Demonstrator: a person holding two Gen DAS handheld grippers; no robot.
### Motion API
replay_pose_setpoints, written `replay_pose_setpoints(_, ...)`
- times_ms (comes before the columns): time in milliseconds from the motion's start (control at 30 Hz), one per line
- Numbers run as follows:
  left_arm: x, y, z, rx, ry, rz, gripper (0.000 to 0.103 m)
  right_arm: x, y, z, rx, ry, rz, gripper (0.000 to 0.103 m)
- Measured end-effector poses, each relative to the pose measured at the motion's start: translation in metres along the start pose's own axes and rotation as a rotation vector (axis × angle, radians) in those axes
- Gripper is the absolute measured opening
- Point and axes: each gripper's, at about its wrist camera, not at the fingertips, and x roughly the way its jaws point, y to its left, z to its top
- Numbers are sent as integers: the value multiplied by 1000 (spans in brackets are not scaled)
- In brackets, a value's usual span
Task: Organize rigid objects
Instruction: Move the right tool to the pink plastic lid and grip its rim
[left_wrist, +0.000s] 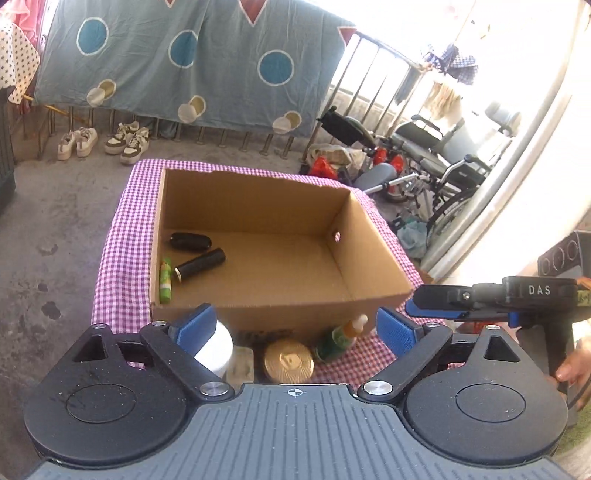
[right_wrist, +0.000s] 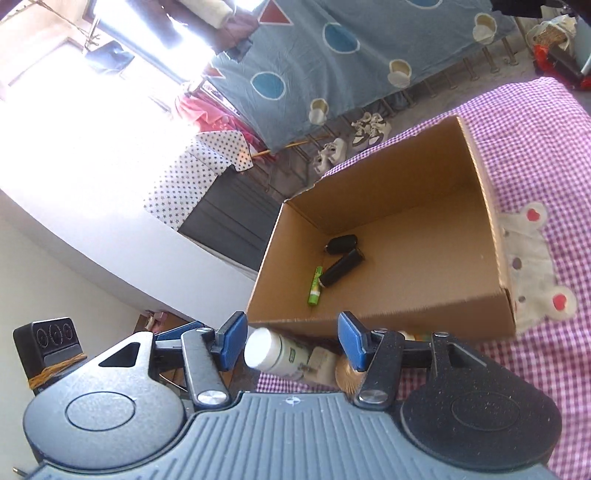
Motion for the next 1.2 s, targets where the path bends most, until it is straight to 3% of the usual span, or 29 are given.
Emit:
replay_pose_setpoints(100,10,-6,-27,28,70,-15,95,-7,-15,-43,33,-39,-71,67)
replay_pose_setpoints(167,21,-10,-45,63,128,-23,95,-4,-27,-65,66,-41,-113,67)
replay_pose_setpoints(300,42,-25,-78,162,218,43,95,12,-39,-97,112,-6,-156,67)
replay_pose_setpoints(467,52,-40,-103,279,215,149,96,28,-32,-118,114,20,-115,67)
replay_pose_setpoints(733,72,-45,-127,403,233,257,95,59,-30,-128,149,110,-108,55)
replay_pose_setpoints(833,75,-42,-129,412,240,258,94,66,-31,-129,157,123,-107,50)
replay_pose_setpoints(1000,82,-37,-130,394,264,255,80,74,-27,-125,145,136,-123,45)
replay_pose_setpoints(1133,84,-36,-130,390,268,238,76,80,-19,-125,101,148,-161,44)
replay_pose_setpoints(1200,86,-37,-132,396,273,237,73,83,-18,-126,91,150,-172,38)
